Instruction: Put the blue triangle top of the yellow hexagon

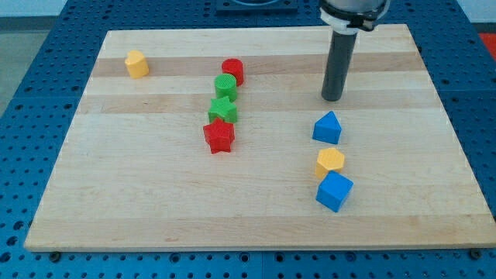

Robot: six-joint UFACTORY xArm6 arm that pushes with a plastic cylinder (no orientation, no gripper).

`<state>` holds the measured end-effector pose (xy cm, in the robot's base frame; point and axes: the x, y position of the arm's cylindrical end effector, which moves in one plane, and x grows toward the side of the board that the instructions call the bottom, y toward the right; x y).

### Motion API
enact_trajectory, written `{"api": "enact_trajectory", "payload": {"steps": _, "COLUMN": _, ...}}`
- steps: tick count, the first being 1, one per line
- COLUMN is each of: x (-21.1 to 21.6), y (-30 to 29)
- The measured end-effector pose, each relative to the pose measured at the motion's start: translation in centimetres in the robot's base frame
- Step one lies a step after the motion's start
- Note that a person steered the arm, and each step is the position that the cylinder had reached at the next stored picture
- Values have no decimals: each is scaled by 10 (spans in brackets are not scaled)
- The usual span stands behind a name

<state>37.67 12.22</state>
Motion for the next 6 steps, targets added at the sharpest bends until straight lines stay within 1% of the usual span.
{"api": "enact_trajectory", "payload": {"steps": 1, "x": 2, "y": 0}}
{"api": "enact_trajectory", "payload": {"steps": 2, "x": 25, "y": -1}}
{"api": "enact_trajectory", "payload": {"steps": 3, "x": 64, "y": -2}}
{"api": "enact_trajectory", "payload": {"steps": 5, "x": 72, "y": -2}}
{"api": "enact_trajectory", "payload": {"steps": 6, "x": 61, "y": -1}}
